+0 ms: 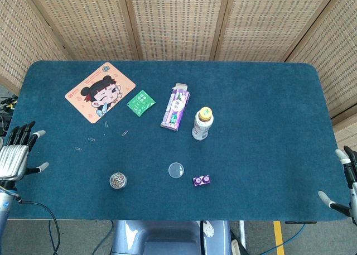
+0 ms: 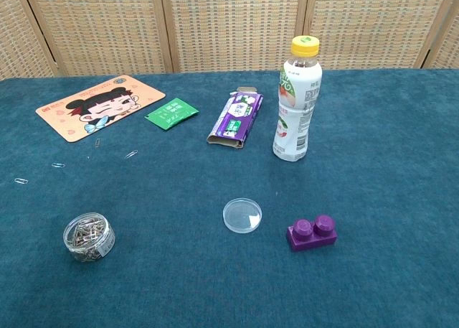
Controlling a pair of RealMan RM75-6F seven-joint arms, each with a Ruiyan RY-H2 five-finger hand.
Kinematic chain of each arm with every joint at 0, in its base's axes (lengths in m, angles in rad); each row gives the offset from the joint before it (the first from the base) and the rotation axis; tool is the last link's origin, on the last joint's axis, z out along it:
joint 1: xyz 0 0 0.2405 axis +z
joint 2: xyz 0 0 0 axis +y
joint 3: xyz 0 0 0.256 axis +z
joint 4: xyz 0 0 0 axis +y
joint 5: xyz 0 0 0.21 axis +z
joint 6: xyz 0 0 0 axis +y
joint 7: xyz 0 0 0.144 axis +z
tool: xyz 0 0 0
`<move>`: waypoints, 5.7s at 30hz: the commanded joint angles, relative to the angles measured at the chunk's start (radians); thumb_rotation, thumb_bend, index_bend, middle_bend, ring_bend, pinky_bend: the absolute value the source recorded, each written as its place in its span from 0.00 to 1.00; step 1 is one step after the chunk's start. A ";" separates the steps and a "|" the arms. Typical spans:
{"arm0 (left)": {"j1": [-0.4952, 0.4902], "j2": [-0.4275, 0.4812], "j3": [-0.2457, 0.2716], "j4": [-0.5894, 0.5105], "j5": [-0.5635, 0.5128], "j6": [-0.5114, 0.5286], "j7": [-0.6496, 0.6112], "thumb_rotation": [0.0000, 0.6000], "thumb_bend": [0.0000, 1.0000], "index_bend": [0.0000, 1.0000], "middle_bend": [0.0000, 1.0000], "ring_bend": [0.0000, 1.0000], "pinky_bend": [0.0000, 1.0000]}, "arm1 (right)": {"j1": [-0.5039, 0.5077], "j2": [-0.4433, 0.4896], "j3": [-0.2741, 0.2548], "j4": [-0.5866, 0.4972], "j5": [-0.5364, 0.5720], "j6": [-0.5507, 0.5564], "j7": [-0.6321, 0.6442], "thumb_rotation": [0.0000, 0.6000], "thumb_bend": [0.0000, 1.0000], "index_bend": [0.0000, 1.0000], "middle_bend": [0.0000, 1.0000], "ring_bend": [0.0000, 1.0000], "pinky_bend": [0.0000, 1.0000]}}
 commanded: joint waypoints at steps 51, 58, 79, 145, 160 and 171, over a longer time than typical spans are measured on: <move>-0.257 -0.332 0.096 0.590 0.082 -0.384 -0.178 1.00 0.40 0.49 0.00 0.00 0.00 | 0.014 0.000 -0.005 -0.010 0.004 -0.041 -0.008 1.00 0.00 0.04 0.00 0.00 0.00; -0.258 -0.364 0.103 0.636 0.093 -0.375 -0.209 1.00 0.40 0.50 0.00 0.00 0.00 | 0.015 0.000 -0.006 -0.010 0.004 -0.043 -0.006 1.00 0.00 0.04 0.00 0.00 0.00; -0.255 -0.407 0.113 0.695 0.103 -0.364 -0.236 1.00 0.40 0.67 0.00 0.00 0.00 | 0.016 0.004 -0.008 -0.008 -0.001 -0.044 0.011 1.00 0.00 0.04 0.00 0.00 0.00; -0.252 -0.123 0.225 -0.086 0.331 -0.139 0.134 1.00 0.40 0.69 0.00 0.00 0.00 | -0.002 0.040 -0.008 0.008 -0.015 -0.003 0.120 1.00 0.00 0.04 0.00 0.00 0.00; -0.257 -0.163 0.214 -0.037 0.329 -0.139 0.087 1.00 0.27 0.49 0.00 0.00 0.00 | -0.001 0.040 -0.009 0.006 -0.016 -0.004 0.116 1.00 0.00 0.04 0.00 0.00 0.00; -0.264 -0.154 0.210 -0.041 0.344 -0.111 0.023 1.00 0.16 0.38 0.00 0.00 0.00 | -0.003 0.040 -0.008 0.008 -0.018 0.000 0.123 1.00 0.00 0.04 0.00 0.00 0.00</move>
